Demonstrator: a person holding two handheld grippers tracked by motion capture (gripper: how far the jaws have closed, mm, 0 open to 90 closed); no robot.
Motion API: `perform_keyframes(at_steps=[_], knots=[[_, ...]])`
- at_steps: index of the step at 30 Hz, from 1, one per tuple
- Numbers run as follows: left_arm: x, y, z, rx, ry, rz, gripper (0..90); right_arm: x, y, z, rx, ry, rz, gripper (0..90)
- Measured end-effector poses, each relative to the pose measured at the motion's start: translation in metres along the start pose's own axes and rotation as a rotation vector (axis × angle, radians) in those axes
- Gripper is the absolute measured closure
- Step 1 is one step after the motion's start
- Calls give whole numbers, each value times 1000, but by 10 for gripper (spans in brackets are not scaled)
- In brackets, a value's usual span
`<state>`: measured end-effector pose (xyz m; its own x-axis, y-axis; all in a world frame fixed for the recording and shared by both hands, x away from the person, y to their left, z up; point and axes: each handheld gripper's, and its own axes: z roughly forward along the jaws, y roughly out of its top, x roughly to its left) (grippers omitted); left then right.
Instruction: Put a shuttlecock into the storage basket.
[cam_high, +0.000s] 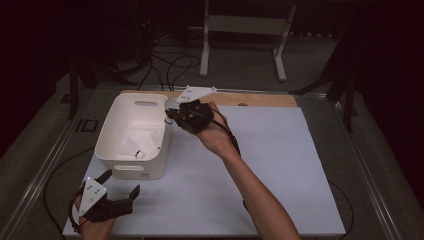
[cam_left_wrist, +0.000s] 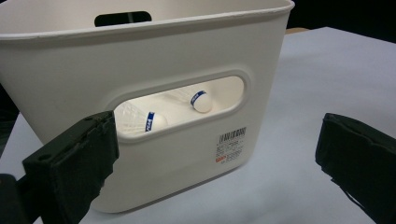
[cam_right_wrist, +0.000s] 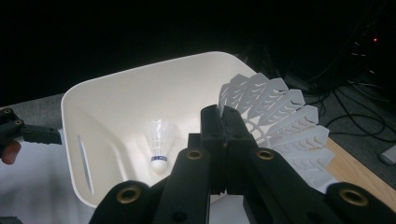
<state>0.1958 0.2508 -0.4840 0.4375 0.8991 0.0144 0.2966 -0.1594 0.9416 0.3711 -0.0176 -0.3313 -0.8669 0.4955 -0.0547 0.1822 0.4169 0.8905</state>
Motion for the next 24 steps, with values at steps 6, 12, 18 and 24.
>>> perform_keyframes(at_steps=[6, 12, 18, 24], knots=[[0, 0, 0, 0, -1, -3, 0, 3, 2, 3, -1, 7, -4, 895], [0, 0, 0, 0, -1, -2, 0, 6, 3, 5, 1, 12, -7, 895], [0, 0, 0, 1, -3, -2, 0, 7, 4, 7, 2, 18, -10, 896], [0, 0, 1, 2, -2, 0, 0, 10, 5, 9, 0, 23, -14, 896]])
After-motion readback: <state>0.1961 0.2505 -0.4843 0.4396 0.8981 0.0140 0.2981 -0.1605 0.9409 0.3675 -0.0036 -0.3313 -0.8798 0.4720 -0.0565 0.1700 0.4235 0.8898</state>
